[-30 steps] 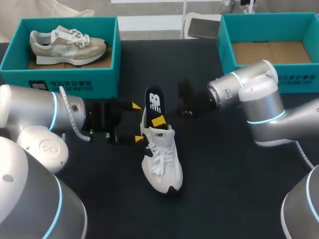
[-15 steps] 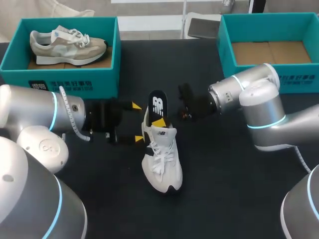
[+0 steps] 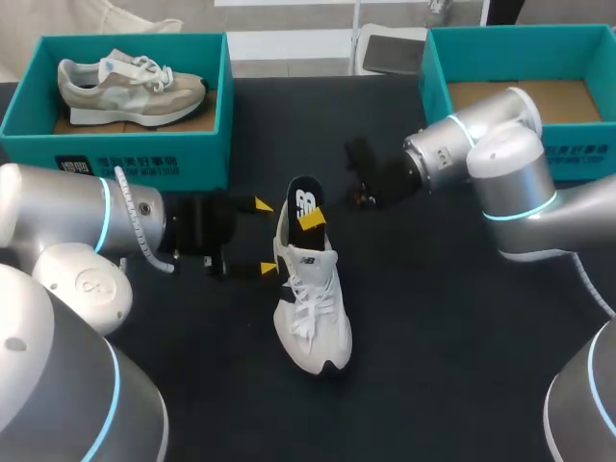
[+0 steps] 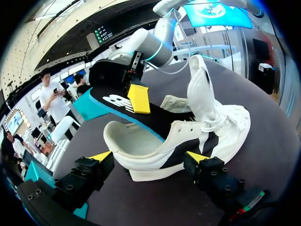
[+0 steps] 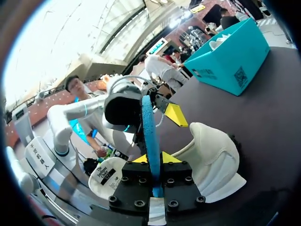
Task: Take the shoe out of the shoebox, open the shoe tongue, remove and reinsert the insole, then place the shoe into the shoebox
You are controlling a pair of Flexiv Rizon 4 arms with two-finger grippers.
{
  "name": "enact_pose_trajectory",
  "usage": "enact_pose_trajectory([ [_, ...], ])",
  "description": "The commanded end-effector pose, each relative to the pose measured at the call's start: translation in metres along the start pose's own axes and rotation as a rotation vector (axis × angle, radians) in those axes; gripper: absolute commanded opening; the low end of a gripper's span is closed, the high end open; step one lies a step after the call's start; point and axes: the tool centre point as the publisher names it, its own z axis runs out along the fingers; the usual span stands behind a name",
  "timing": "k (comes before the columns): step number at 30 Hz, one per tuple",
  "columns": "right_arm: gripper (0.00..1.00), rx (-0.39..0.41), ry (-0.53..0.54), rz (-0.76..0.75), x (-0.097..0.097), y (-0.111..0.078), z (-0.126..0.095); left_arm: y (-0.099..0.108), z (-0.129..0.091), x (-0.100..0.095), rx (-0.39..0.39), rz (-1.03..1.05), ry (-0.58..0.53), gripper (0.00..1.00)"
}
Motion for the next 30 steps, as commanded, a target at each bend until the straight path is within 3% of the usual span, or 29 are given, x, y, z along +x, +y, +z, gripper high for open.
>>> enact_pose_trajectory([
  [1,0.00,0.003,0.030,0.031,-0.008,-0.010,0.010,-0.001,0.001,0.000,-0.006,0.000,0.001,1.00],
  [9,0.00,0.024,0.066,0.107,-0.002,-0.030,0.021,-0.001,0.001,0.000,-0.006,0.000,0.001,1.00],
  [14,0.01,0.024,0.055,0.109,-0.001,-0.027,0.019,-0.001,0.001,0.000,-0.006,0.000,0.001,1.00],
  [16,0.24,0.023,0.045,0.097,-0.002,-0.023,0.017,-0.001,0.001,0.000,-0.006,0.000,0.001,1.00],
  [18,0.35,0.021,0.036,0.085,-0.001,-0.018,0.014,-0.001,0.001,0.000,-0.006,0.000,0.001,1.00],
  [25,0.42,0.040,0.013,0.052,0.001,-0.002,0.004,-0.001,0.001,0.000,-0.006,0.000,0.001,1.00],
  [30,0.38,0.044,0.009,0.039,-0.006,0.001,-0.001,-0.001,0.001,0.000,-0.006,0.000,0.001,1.00],
])
